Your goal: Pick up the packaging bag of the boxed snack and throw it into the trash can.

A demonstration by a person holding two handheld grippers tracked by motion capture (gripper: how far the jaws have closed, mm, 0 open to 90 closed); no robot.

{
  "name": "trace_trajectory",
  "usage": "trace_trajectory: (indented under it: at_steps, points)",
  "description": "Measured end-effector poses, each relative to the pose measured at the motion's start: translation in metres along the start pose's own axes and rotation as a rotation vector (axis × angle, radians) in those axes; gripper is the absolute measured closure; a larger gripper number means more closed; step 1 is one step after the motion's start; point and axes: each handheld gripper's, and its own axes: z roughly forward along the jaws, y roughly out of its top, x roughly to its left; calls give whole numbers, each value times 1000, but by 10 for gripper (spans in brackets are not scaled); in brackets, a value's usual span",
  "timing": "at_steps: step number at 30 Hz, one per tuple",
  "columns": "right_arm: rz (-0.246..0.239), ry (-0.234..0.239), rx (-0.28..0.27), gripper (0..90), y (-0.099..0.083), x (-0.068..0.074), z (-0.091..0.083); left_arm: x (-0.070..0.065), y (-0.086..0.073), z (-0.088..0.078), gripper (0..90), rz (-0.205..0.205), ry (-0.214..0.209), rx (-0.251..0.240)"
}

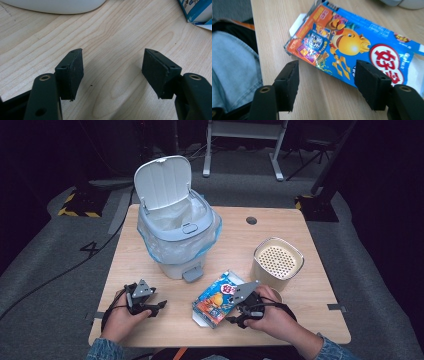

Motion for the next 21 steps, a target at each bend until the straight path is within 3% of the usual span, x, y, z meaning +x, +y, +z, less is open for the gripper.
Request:
trace_trajectory:
  at_steps: [6, 14, 21]
  points:
    - [-81, -66, 104, 354, 6, 3, 14, -1, 0, 0, 340, -4, 2, 0]
    - [-103, -62, 146, 359, 9, 1, 28, -1, 0, 0, 340, -4, 3, 0]
    - [-177, -61, 154, 550, 13, 1, 30, -1, 1, 1, 340, -3, 7, 0]
